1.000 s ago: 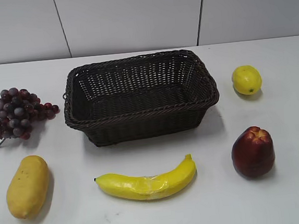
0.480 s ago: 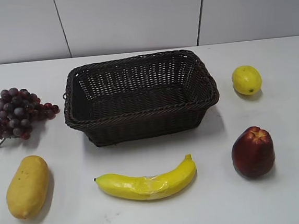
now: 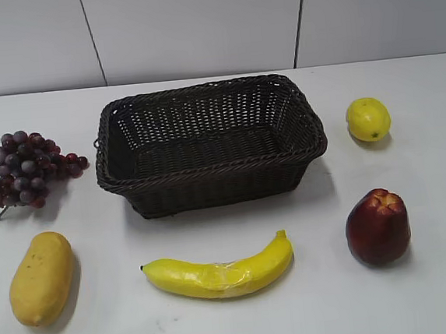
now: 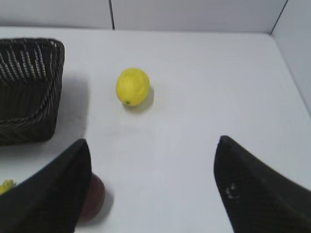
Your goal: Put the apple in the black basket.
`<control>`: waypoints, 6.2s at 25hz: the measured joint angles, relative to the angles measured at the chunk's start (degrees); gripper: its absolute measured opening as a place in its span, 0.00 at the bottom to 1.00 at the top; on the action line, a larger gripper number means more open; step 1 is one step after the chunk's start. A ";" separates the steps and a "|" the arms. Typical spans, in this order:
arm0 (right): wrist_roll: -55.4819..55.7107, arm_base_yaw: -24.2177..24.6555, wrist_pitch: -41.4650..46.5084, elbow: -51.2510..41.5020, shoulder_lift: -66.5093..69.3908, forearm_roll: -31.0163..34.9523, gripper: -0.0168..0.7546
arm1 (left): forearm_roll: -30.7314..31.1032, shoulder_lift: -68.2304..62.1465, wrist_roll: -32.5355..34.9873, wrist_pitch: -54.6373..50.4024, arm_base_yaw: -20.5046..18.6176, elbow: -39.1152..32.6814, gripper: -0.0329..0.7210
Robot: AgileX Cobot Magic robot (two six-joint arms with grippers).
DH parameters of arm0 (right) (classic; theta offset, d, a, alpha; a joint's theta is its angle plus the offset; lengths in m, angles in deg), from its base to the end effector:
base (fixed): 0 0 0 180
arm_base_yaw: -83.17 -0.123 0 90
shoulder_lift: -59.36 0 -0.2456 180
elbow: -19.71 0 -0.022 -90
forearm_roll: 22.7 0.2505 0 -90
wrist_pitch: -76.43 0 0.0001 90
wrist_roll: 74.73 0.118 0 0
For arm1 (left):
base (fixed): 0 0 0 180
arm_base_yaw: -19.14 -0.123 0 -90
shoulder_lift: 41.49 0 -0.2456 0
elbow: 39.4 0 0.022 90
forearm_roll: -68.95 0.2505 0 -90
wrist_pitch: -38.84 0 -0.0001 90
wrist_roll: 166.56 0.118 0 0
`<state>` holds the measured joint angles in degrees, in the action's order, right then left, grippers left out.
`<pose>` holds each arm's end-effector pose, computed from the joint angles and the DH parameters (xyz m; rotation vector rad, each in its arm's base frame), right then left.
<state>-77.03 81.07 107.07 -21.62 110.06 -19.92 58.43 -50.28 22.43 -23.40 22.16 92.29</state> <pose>0.1946 0.0101 0.2625 -0.0520 2.1400 0.0489 0.0564 -0.0221 0.2586 0.2267 2.0599 -0.1574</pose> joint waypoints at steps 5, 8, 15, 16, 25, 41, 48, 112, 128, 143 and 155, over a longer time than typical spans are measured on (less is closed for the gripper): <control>-6.69 -4.14 5.49 5.31 15.49 5.47 0.79 | 0.00 0.00 0.00 0.00 0.00 0.00 0.35; -7.98 -8.62 8.61 8.37 23.73 6.45 0.79 | 0.00 0.00 0.00 0.00 0.00 0.00 0.35; -8.12 -16.48 9.13 10.29 39.20 5.48 0.80 | 0.00 0.00 0.00 0.00 0.00 0.00 0.35; -8.12 -16.75 8.37 10.35 41.07 5.35 0.81 | 0.00 0.00 0.00 0.00 0.00 0.00 0.35; -7.96 -16.92 1.21 10.40 52.68 4.77 0.83 | 0.00 0.00 0.00 0.00 0.00 0.00 0.35; -8.01 -16.92 16.22 28.78 44.59 5.81 0.78 | 0.00 0.00 0.00 0.00 0.00 0.00 0.35; -8.20 -21.33 19.54 47.36 50.39 7.03 0.78 | 0.00 0.00 0.00 0.00 0.00 0.00 0.35; 6.04 -12.61 21.23 1.85 -1.60 -2.78 0.79 | 0.00 0.00 0.00 0.00 0.00 0.00 0.35; 2.30 -12.61 28.52 -6.21 -40.04 -3.65 0.76 | 0.00 0.00 0.00 0.00 0.00 0.00 0.35; 2.30 -5.12 28.70 -6.21 -41.79 -3.65 0.75 | 0.00 0.00 0.00 0.00 0.00 0.00 0.35; 2.30 -0.26 28.70 -6.21 -41.86 -3.65 0.75 | 0.00 0.00 0.00 0.00 0.00 0.00 0.35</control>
<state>-74.73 80.81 135.77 -27.83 68.20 -23.57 58.43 -50.28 22.43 -23.40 22.16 92.29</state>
